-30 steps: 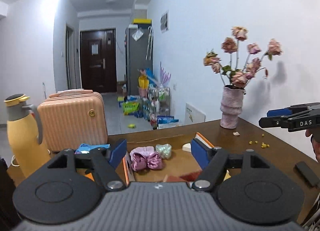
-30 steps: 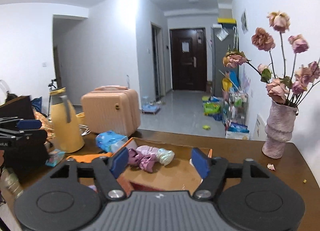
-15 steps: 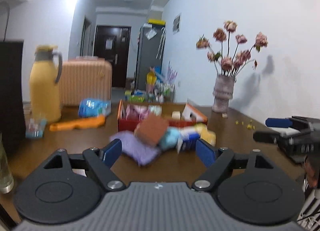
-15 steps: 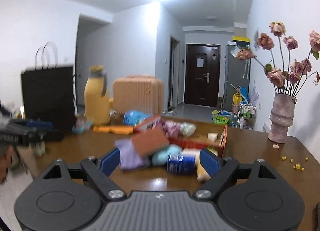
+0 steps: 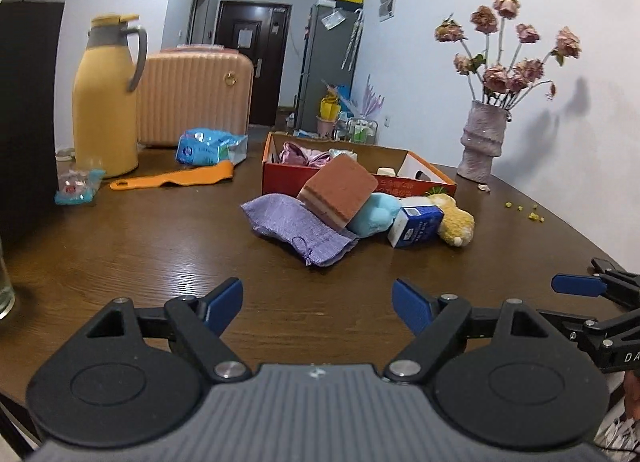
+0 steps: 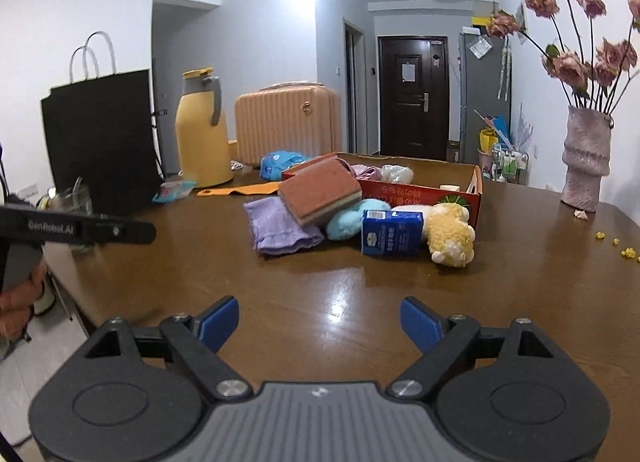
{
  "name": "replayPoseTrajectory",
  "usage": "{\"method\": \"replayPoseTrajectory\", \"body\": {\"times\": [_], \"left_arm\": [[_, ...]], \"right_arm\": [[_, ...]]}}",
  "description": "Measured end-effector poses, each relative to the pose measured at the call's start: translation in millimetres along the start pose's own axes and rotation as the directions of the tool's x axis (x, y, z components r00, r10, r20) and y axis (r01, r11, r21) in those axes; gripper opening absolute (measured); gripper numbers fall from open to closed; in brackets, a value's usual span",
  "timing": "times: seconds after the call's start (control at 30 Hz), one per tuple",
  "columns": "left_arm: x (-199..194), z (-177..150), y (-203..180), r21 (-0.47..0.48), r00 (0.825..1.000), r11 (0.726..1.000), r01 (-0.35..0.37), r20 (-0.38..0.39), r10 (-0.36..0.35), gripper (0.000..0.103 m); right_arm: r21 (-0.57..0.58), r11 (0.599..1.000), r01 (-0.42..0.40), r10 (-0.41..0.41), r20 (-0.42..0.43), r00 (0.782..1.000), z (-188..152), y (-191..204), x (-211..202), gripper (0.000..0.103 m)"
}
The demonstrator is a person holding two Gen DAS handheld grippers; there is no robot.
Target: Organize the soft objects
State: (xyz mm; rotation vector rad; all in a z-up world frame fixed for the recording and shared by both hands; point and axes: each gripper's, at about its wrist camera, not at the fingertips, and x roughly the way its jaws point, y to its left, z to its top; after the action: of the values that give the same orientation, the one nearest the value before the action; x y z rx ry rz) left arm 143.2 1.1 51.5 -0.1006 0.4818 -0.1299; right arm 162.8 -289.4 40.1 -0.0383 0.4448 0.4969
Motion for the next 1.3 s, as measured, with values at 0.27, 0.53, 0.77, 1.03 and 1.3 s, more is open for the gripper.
{"method": "replayPoseTrajectory", "body": {"times": [0.27,0.53,0.77,1.03,1.3], "left_arm": [[89,28,-4,-0.064,0.998,0.997,0.031,-0.057,-0.035,0.066],[173,61,27,-0.307,0.993,0.949,0.069,-0.066,-0.094,0.067],[207,67,50,-0.415,0.979,0.898,0.147,-0.067,-0.191,0.036],[174,72,44,-0.396,0.968,0.896,0.202,-0.056,-0.243,0.033],[105,36,12,-0.318,0.952,0.924,0.210,-0.150,-0.268,0.036]], "right_arm": [[0.076,0.996,0.051,-0.050,-0.015,0.999,51,-36,79,0.079],[0.137,0.990,-0.034,0.036,-0.010,0.999,116,-63,199,0.064],[0.183,0.973,-0.140,0.151,-0.046,0.988,137,-65,268,0.052],[0.198,0.968,-0.156,0.168,-0.045,0.985,132,-50,226,0.040],[0.311,0.939,-0.145,0.188,-0.111,0.976,58,-26,119,0.040]]}}
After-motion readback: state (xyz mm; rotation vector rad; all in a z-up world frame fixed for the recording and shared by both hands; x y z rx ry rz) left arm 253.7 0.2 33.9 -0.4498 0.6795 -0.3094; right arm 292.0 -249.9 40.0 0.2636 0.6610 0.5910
